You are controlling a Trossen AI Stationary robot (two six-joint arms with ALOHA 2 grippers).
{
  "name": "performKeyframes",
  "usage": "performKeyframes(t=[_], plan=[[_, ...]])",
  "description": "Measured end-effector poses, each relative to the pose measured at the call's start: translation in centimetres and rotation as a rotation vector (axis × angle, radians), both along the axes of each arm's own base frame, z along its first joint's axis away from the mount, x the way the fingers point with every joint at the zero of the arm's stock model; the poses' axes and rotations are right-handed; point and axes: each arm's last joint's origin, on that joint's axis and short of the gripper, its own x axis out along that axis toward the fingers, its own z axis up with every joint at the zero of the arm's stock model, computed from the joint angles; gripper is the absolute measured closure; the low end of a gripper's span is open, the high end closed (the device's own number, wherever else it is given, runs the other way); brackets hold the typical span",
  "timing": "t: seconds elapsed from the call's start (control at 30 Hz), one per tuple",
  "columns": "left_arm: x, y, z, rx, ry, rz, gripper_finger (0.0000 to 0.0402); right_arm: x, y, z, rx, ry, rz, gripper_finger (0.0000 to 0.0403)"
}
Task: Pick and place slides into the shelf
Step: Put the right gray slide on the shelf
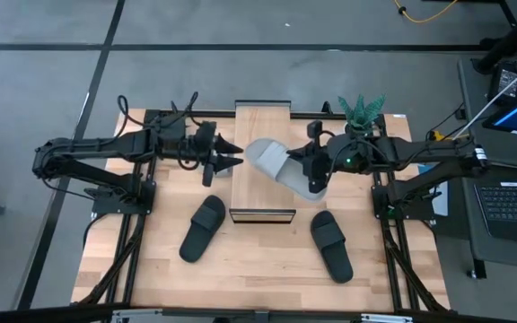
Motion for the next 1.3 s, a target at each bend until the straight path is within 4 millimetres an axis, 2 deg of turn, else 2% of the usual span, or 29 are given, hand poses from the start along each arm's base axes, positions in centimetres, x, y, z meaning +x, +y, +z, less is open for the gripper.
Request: performKeyframes(t=[0.33,0.57,0.97,1.13,1.3], plan=[[1.4,1.5,-1.1,-0.111,0.025,-0.015,0.0249,1.3,-0.7,-0.1,-0.038,-0.027,0.053,0.0394],[1.3,2.0,-1.1,-0.165,0.026,0.006,0.0249,1.5,-0.5,0.3,-0.050,-0.064,0.130,0.0394],[1.2,2.1,-1.1,-0.289,0.029,-0.017,0.0249,1.6,-0.5,0.5,-0.080,-0.081,0.143,0.0394],[2.3,2.3,-1.9,-0.375,0.054,-0.031,0.0249,1.6,-0.5,0.5,-0.082,-0.081,0.144,0.0394],[3.0,2.4,-2.3,-0.391,0.051,-0.048,0.0249,1.6,-0.5,0.5,-0.081,-0.083,0.143,0.0394]])
